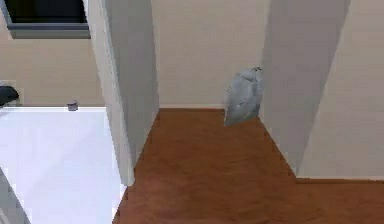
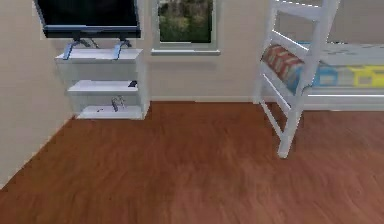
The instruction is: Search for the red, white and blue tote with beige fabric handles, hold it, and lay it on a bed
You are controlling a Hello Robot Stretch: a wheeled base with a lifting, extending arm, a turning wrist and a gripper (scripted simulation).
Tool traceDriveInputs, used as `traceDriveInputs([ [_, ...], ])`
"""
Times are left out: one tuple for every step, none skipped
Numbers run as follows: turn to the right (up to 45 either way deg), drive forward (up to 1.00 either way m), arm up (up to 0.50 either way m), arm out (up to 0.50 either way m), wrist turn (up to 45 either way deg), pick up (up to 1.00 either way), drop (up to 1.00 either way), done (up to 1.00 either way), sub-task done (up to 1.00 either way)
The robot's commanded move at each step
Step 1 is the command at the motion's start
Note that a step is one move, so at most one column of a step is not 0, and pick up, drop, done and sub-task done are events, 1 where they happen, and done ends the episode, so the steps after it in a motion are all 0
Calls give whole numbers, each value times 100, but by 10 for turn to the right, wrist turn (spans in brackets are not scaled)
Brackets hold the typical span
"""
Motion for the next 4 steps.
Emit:
traceDriveInputs([
  [0, 75, 0, 0, 0, 0, 0, 0, 0],
  [-420, 0, 0, 0, 0, 0, 0, 0, 0],
  [0, 40, 0, 0, 0, 0, 0, 0, 0],
  [-420, 0, 0, 0, 0, 0, 0, 0, 0],
])
